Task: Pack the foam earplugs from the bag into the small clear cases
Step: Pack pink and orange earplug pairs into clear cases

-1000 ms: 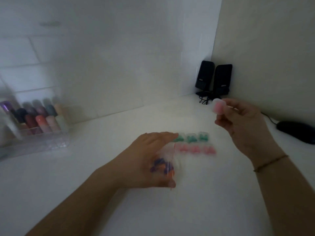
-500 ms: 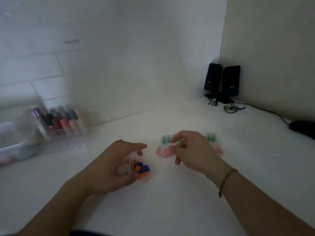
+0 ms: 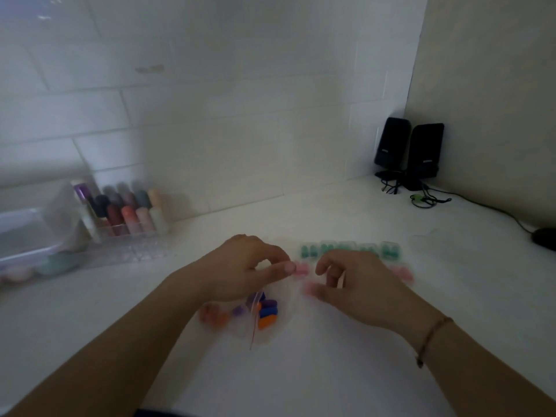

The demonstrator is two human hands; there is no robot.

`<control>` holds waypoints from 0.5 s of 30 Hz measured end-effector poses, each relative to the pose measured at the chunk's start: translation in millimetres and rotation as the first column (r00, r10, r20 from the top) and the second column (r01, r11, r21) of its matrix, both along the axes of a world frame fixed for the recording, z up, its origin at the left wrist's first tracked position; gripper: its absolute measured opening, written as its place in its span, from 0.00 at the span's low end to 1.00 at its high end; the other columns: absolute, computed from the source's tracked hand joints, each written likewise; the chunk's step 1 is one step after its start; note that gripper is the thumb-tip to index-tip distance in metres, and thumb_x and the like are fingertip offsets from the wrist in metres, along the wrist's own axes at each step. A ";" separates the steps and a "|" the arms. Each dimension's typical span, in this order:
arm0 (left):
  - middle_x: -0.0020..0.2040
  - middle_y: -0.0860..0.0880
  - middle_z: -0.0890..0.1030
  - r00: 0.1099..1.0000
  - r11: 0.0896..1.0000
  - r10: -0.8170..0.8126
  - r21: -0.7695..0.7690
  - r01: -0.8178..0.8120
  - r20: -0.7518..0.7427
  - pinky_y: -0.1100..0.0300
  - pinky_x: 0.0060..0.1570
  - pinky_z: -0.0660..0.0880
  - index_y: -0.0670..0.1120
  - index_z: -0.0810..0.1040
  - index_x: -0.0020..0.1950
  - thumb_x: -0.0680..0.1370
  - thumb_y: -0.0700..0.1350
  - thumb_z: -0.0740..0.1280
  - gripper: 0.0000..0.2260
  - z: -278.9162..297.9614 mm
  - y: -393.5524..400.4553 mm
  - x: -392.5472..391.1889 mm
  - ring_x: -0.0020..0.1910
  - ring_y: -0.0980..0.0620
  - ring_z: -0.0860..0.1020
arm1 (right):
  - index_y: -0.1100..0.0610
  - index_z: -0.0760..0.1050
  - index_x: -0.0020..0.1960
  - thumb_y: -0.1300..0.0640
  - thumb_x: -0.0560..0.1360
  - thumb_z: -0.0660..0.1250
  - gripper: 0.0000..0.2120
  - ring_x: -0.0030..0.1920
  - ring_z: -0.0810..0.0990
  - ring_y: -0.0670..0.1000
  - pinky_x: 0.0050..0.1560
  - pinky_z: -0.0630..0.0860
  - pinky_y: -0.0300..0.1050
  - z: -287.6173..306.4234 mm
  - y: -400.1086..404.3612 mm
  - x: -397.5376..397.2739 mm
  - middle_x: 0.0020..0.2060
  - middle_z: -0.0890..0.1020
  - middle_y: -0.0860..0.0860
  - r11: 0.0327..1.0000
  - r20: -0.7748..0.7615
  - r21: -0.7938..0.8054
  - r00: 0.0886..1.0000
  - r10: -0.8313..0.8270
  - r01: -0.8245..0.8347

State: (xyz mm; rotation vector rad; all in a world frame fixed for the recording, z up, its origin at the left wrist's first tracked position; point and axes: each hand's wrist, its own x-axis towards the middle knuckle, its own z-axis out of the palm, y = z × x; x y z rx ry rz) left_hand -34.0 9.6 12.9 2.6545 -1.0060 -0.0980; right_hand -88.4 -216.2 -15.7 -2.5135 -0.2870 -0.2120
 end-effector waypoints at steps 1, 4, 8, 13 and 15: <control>0.54 0.57 0.82 1.000 0.999 -0.016 0.028 0.017 -0.014 0.55 0.61 0.68 0.58 0.78 0.61 0.70 0.77 0.42 0.38 -0.2 -4.0 3.4 0.52 0.58 0.78 | 0.45 0.76 0.47 0.43 0.70 0.72 0.10 0.32 0.74 0.39 0.36 0.72 0.36 -1.2 -0.1 -0.6 0.37 0.80 0.43 0.999 -0.002 -0.043 1.000 0.009 -0.009; 0.59 0.60 0.80 0.998 0.998 -0.039 0.047 0.041 -0.047 0.56 0.64 0.65 0.59 0.77 0.62 0.72 0.74 0.44 0.34 -1.5 -13.9 8.4 0.55 0.60 0.75 | 0.43 0.76 0.49 0.42 0.71 0.70 0.09 0.37 0.73 0.37 0.40 0.73 0.38 -6.6 4.0 0.0 0.41 0.79 0.41 0.993 0.040 -0.117 0.999 0.008 -0.003; 0.59 0.60 0.80 0.996 0.998 -0.046 0.045 0.050 -0.074 0.53 0.64 0.66 0.59 0.78 0.62 0.71 0.76 0.41 0.37 -4.1 -18.8 12.8 0.56 0.60 0.75 | 0.43 0.76 0.51 0.43 0.72 0.68 0.09 0.43 0.76 0.41 0.45 0.76 0.42 -9.2 8.1 0.0 0.42 0.79 0.41 0.996 0.065 -0.089 0.998 0.006 0.000; 0.57 0.58 0.81 0.999 0.996 0.029 -0.082 -0.030 -0.023 0.57 0.56 0.73 0.57 0.79 0.60 0.72 0.74 0.44 0.35 -2.9 -24.1 12.2 0.54 0.60 0.77 | 0.43 0.76 0.51 0.39 0.73 0.66 0.11 0.41 0.75 0.42 0.43 0.74 0.41 4.2 0.9 -1.0 0.40 0.80 0.41 0.996 0.145 -0.041 0.987 -0.072 0.079; 0.55 0.59 0.81 0.997 0.986 0.068 -0.152 -0.062 0.035 0.58 0.55 0.74 0.57 0.79 0.60 0.71 0.75 0.44 0.34 6.1 -36.9 10.9 0.53 0.61 0.77 | 0.42 0.75 0.50 0.40 0.73 0.66 0.09 0.39 0.75 0.41 0.40 0.72 0.40 18.4 -16.7 0.2 0.39 0.80 0.40 0.977 0.192 -0.011 0.960 -0.206 0.212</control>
